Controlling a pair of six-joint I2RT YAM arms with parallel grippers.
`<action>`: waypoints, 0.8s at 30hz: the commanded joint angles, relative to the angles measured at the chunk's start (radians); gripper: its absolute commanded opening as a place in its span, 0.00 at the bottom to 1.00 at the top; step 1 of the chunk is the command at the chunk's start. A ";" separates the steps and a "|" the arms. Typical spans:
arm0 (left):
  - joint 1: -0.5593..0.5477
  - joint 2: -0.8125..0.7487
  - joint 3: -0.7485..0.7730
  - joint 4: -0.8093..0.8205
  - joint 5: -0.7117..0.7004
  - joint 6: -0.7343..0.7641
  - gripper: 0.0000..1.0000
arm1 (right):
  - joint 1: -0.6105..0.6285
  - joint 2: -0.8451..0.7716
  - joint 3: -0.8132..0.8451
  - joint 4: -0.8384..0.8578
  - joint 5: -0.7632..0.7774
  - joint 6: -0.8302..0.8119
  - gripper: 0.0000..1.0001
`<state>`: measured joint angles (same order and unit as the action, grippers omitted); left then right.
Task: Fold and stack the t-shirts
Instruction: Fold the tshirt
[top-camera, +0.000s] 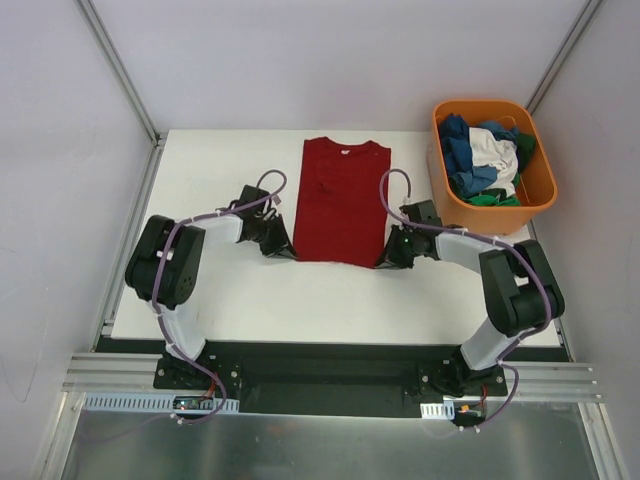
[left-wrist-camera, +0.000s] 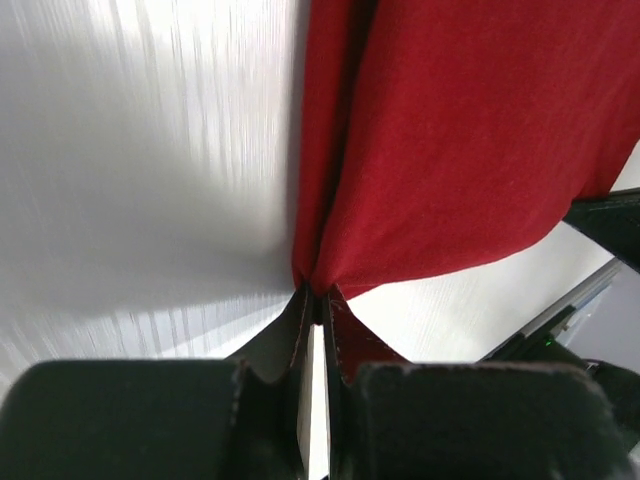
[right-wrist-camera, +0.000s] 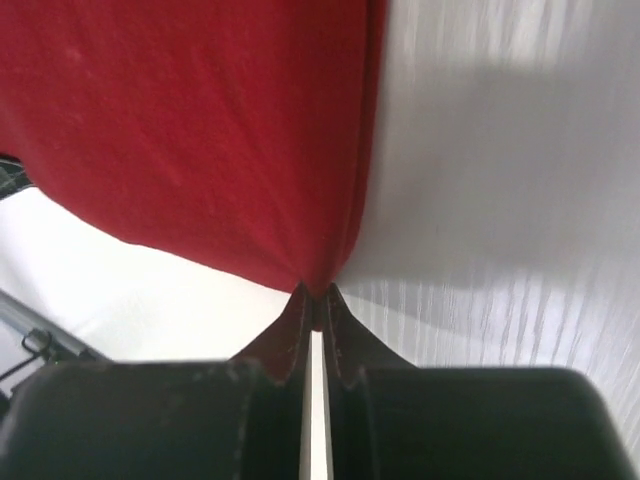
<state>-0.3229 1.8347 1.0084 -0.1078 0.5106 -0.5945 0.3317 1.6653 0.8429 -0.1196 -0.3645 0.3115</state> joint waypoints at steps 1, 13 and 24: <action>-0.054 -0.199 -0.158 -0.006 -0.078 -0.027 0.00 | 0.019 -0.165 -0.082 -0.098 -0.120 -0.032 0.01; -0.157 -0.877 -0.297 -0.242 -0.173 -0.030 0.00 | 0.106 -0.502 0.079 -0.684 -0.359 -0.270 0.01; -0.150 -0.720 -0.094 0.019 -0.403 0.057 0.00 | -0.060 -0.394 0.257 -0.583 -0.327 -0.279 0.01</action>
<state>-0.4782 0.9897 0.8124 -0.2195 0.2108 -0.6029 0.3073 1.2201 1.0328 -0.7441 -0.6926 0.0479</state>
